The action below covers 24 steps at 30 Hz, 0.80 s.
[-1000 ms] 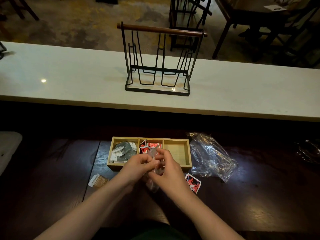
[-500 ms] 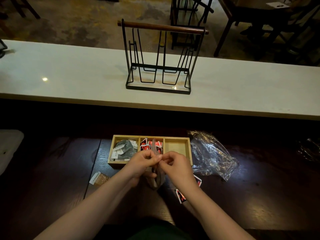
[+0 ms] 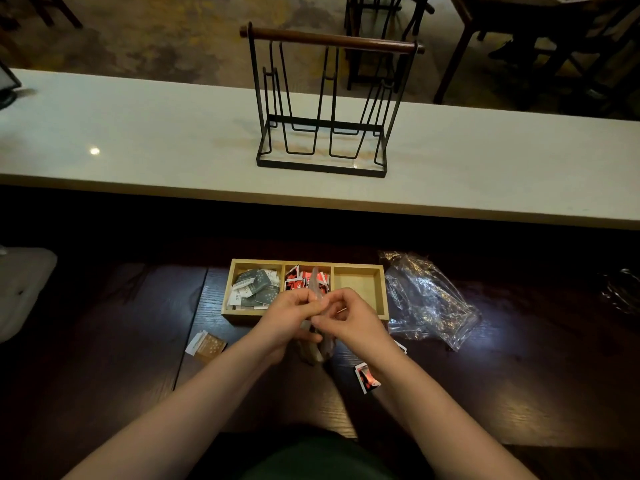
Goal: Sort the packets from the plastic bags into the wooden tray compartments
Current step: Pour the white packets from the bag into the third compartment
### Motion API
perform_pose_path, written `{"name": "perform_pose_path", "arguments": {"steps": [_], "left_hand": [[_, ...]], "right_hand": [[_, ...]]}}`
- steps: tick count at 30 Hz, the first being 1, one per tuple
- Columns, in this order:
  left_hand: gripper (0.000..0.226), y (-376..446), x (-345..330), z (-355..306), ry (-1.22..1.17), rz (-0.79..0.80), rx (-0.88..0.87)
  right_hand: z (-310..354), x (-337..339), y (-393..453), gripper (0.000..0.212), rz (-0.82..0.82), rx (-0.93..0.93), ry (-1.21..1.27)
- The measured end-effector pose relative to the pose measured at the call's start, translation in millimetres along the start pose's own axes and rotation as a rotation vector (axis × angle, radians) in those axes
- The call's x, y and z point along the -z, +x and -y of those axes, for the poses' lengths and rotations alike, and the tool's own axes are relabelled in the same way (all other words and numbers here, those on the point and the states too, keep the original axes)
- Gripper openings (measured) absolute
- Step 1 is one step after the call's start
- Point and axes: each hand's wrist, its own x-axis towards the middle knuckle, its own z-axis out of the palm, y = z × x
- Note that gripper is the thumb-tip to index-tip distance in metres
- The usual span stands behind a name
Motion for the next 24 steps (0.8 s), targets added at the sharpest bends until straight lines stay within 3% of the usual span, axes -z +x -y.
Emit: {"name": "perform_pose_path", "arguments": {"steps": [4, 11, 19, 24], "left_hand": [[0.019, 0, -5, 1, 0.025, 0.006, -0.017], [0.018, -1, -3, 5, 0.05, -0.005, -0.032], [0.017, -1, -6, 4, 0.066, -0.025, -0.049], [0.026, -2, -10, 5, 0.154, -0.046, -0.062]], "right_hand": [[3, 1, 0, 0.02, -0.118, 0.065, -0.139], [-2, 7, -4, 0.013, -0.092, 0.077, -0.08], [-2, 13, -6, 0.02, -0.098, 0.056, 0.048], [-2, 12, -6, 0.009, -0.137, 0.085, -0.111]]}}
